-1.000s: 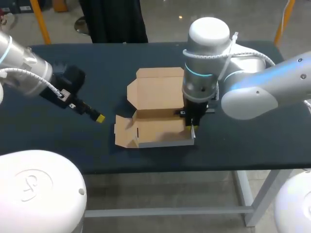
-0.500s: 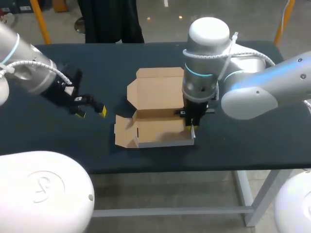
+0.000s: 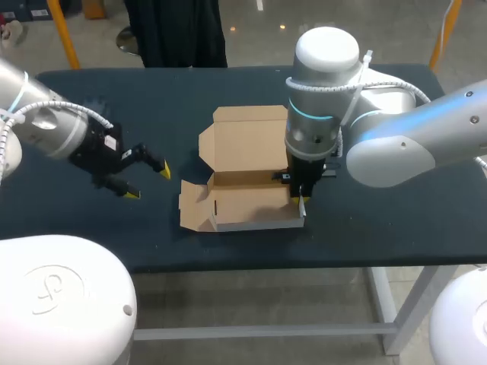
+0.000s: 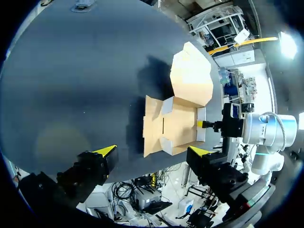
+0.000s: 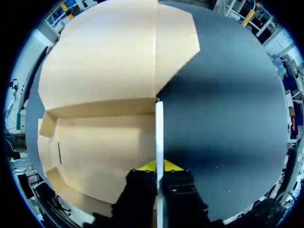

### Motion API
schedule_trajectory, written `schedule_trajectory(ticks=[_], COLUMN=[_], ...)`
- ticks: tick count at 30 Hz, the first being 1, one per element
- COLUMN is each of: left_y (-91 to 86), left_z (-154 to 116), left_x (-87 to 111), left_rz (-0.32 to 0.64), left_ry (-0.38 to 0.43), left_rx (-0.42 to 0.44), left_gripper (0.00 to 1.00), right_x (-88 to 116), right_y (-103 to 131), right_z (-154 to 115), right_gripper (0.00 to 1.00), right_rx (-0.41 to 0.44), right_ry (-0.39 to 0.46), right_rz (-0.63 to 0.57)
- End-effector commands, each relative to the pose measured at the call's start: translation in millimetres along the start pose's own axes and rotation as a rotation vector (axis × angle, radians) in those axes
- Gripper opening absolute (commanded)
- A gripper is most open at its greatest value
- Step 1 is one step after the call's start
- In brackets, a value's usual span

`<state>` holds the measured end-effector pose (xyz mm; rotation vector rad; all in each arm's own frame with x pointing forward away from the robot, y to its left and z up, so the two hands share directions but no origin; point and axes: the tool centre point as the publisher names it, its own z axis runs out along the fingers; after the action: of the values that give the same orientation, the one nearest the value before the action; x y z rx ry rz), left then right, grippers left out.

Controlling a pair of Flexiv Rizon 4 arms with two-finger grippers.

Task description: Assemble the packaging by folding the flat box into shape, placing the metal phone stand inside, and closing the box properly

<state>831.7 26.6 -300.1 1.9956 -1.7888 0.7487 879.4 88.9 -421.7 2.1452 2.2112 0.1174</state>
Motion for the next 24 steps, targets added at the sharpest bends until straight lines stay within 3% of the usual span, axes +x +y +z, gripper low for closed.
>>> schedule_trajectory(ticks=[1,7,13,16,24], left_y=[-11.9,-15.9,-18.6,-21.1,-19.2], left_z=[27.5,49.0,68.2,72.5,88.8], left_x=[-9.9,-10.6,-11.4,-14.7,-18.4], left_rz=[0.032,0.075,0.105,0.114,0.134], left_ry=[0.064,0.092,0.059,0.071,0.09], left_rx=[-0.04,-0.081,-0.097,-0.103,-0.127], left_gripper=[1.0,1.0,0.97,0.87,0.77], right_x=[0.8,0.8,0.8,0.8,0.8], right_y=[1.6,1.6,1.6,1.6,1.6], right_z=[-0.6,-0.6,-0.6,-0.6,-0.6], right_gripper=[0.0,0.0,0.0,0.0,0.0], right_rx=[0.006,0.006,0.006,0.006,0.006], right_ry=[-0.003,-0.003,-0.003,-0.003,-0.003], right_rz=[-0.001,-0.001,-0.001,-0.001,-0.001])
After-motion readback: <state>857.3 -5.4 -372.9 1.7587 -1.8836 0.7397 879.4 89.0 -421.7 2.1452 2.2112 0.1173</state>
